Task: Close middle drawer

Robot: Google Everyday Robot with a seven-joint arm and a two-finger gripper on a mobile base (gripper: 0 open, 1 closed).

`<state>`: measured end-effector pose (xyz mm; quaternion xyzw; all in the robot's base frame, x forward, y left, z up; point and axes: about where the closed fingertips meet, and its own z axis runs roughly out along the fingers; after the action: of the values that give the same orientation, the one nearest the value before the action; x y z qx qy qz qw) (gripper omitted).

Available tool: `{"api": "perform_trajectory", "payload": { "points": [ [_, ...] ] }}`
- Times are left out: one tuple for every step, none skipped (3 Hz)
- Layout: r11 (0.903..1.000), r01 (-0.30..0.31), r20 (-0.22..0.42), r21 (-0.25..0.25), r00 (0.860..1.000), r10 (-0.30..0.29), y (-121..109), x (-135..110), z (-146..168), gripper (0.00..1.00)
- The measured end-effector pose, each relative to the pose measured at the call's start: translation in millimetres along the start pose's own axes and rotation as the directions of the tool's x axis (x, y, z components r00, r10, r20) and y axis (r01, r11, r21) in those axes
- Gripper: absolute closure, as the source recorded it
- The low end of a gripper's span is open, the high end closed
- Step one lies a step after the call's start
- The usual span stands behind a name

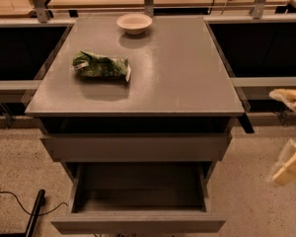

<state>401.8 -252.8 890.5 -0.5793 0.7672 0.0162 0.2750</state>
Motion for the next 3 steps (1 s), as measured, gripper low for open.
{"api": "perform_trajectory", "payload": {
  "points": [
    [1.0000, -0.002, 0.139, 0.010, 0.990, 0.000, 47, -3, 49, 0.00],
    [0.9974, -0.071, 0.288, 0.005, 0.955, 0.067, 77, 13, 91, 0.00],
    [0.9981, -0.057, 0.345, 0.023, 0.938, 0.046, 75, 9, 90, 0.00]
  ]
}}
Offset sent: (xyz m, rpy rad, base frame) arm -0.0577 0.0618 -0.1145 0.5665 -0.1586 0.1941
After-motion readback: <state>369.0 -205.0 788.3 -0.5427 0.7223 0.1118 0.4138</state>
